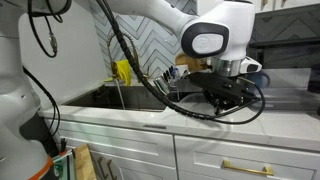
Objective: Turn the faucet on then rinse the container under it then close the the faucet
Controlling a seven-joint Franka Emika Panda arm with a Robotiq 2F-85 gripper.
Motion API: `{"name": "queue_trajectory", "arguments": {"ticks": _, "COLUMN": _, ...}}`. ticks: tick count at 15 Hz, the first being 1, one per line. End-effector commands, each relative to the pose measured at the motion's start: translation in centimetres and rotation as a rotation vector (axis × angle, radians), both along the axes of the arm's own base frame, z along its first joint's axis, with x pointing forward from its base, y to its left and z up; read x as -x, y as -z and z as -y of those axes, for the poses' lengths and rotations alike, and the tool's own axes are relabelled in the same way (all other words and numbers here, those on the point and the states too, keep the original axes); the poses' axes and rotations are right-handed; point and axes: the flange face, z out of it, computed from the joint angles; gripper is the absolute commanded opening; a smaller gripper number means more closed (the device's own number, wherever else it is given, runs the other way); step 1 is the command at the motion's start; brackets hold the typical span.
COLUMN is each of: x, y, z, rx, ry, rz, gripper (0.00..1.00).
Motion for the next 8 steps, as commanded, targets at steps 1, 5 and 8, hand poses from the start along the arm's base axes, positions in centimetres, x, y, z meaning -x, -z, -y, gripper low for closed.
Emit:
{"name": "queue_trajectory", "arguments": {"ticks": 1, "x": 1.5, "y": -2.3, "z": 1.4, "rx": -0.005, "ry": -0.036, "rz": -0.017, "gripper": 0.01}}
{"name": "queue_trajectory", "arguments": {"ticks": 5, "x": 3.2, "y": -6.4, "z": 1.0, "rx": -0.036, "ry": -0.136, "rz": -0.046, "gripper": 0.01}}
{"name": "queue_trajectory", "arguments": {"ticks": 8, "x": 5.0, "y": -10.1, "z": -1.0, "rx": -0.050, "ry": -0.220, "rz": -0.100, "gripper": 0.01}}
